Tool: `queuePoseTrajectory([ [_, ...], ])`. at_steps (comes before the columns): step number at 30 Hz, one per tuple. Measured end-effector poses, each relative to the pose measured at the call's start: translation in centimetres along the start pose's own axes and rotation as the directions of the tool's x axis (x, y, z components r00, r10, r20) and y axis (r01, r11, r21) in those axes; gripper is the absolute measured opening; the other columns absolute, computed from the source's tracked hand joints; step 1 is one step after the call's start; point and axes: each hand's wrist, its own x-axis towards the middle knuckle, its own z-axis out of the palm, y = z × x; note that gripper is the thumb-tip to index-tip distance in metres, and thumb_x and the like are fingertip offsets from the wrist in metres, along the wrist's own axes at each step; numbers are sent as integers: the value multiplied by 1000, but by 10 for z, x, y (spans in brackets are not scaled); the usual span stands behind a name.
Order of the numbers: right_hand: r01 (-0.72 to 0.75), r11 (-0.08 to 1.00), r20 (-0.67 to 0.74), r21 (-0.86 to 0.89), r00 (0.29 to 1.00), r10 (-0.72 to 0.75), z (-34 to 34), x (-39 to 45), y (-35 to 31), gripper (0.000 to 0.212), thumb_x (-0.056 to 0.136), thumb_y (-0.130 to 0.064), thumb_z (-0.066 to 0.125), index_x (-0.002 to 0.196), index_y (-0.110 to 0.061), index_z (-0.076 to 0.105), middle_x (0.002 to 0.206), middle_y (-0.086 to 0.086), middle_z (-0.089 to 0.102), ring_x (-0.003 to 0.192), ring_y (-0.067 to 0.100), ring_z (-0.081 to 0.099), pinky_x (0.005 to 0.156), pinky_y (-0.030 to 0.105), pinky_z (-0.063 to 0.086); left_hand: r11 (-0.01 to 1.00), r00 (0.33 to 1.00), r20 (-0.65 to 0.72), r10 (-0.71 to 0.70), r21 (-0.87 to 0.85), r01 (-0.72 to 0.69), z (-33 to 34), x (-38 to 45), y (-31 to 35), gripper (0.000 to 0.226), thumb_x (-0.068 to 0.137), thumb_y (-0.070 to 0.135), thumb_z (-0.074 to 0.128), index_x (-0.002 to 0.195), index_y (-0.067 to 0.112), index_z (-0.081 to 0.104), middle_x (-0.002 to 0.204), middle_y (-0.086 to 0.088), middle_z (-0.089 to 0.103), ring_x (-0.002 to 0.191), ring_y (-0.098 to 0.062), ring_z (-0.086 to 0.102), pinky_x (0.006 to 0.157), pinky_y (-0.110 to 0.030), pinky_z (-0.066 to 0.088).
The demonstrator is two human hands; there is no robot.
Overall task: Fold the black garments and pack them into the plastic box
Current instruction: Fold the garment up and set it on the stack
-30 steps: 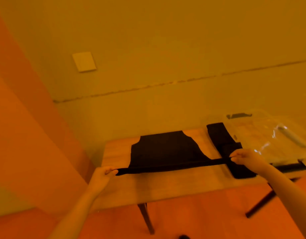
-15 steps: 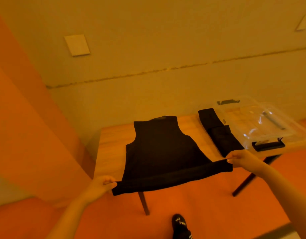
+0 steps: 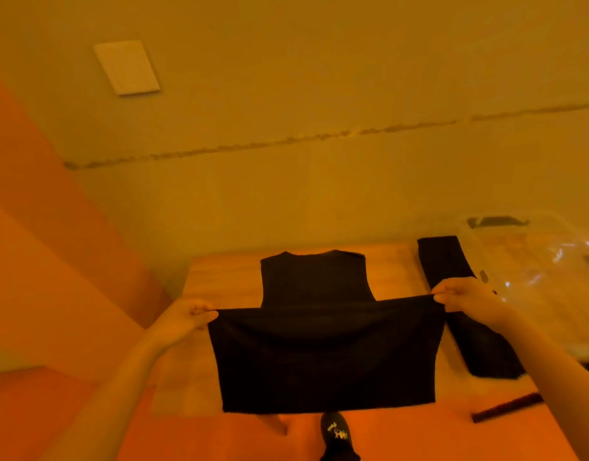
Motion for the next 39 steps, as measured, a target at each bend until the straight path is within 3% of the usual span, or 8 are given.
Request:
queuePoseTrajectory([
  [7,-26,999,-21,40,999,27,-1,168,-34,19,86,1,59,76,-14,64,81,4,64,79,16,58,75,28,46,996,984,-157,-83,-43,77,-6,153,32,21,91,9,55,72,15,61,75,-2,61,81,-24,59,74,-31,40],
  [13,-158,983,-215,-95,967,135,47,244,-25,38,92,-13,52,130,-11,48,120,13,59,99,28,60,68,26,46,984,837,-526,-152,0,179,61,203,20,44,95,15,46,136,2,37,115,-7,56,101,-24,56,84,-36,43],
  [16,-57,941,-138,-333,990,11,89,202,-15,46,93,-27,52,137,-21,40,124,4,57,88,12,61,68,19,49,936,891,-454,26,324,138,123,171,-14,54,93,38,38,137,7,40,138,-16,46,125,-34,46,100,-47,41],
  [19,92,861,51,-501,996,-77,130,144,6,55,94,-35,48,144,-24,28,149,-3,32,133,12,37,107,26,34,844,951,-303,58,524,115,169,132,-48,57,87,45,28,131,15,43,138,-11,47,126,-31,46,102,-46,36],
  [23,120,763,48,-636,992,-116,160,81,52,58,97,-51,10,141,-22,35,152,2,23,142,15,18,113,29,17,828,963,-271,17,543,138,181,90,-86,61,92,51,11,144,21,21,155,-6,8,144,-18,-6,113,-35,-2],
  [26,140,719,46,-681,988,-148,158,54,97,62,94,-52,-5,149,-24,1,157,1,-5,144,13,-8,114,35,-5,831,963,-264,56,547,101,179,66,-110,64,92,57,0,148,26,-3,156,5,-11,143,-12,-13,114,-33,-8],
  [34,120,718,93,-685,993,-77,144,21,139,62,94,-55,2,148,-25,-7,155,-7,-14,143,10,-12,114,33,-6,755,968,-229,-106,615,229,164,37,-128,67,94,54,1,135,12,34,139,-13,44,127,-31,37,90,-58,42],
  [39,194,630,224,-752,974,-31,139,20,143,58,97,-50,0,140,-28,31,156,-3,14,143,8,-9,114,31,-5,558,978,-40,206,825,-84,150,37,-140,64,97,47,3,130,15,47,141,0,43,141,-20,17,114,-37,5],
])
